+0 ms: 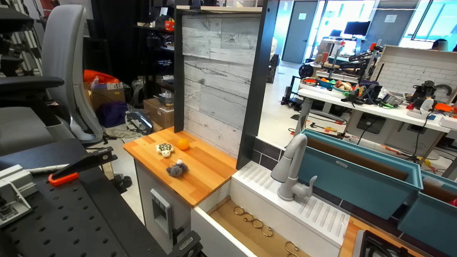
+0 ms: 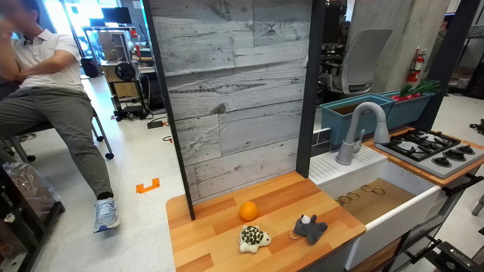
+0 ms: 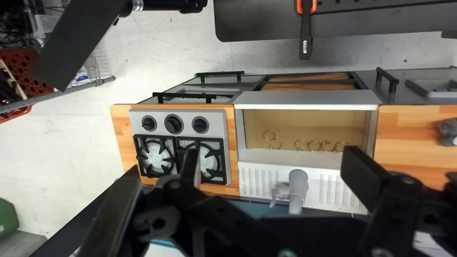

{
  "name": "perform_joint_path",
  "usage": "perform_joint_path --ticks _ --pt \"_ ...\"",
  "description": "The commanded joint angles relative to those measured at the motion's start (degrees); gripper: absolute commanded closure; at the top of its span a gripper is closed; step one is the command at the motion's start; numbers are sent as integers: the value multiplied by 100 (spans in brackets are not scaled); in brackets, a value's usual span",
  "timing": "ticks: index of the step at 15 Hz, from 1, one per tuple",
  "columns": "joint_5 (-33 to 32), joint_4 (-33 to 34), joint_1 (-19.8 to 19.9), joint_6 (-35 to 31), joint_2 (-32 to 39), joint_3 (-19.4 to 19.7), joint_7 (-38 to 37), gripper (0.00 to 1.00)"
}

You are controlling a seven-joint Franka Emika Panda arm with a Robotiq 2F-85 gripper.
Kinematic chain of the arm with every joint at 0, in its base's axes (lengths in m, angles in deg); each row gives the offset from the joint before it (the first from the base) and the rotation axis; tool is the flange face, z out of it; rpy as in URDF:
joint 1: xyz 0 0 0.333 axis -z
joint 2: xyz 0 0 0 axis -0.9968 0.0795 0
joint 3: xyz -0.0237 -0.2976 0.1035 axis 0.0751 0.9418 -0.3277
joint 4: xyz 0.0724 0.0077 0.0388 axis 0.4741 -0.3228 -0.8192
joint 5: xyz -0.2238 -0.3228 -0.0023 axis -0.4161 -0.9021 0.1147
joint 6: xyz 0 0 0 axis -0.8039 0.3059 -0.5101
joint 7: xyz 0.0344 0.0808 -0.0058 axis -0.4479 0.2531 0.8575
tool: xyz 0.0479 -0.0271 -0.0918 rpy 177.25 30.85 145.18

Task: Push the faucet to the left

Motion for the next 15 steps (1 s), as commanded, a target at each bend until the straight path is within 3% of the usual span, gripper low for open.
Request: perform_joint_path --ticks 1,8,11,15 --pt "-202 961 -136 -98 1479 139 76 0" --pt "1188 2168 -413 -984 3784 414 311 0" --pt "1881 2476 -370 -1831 4622 365 353 0" --pt "2174 2715 -312 -2920 5445 344 405 0"
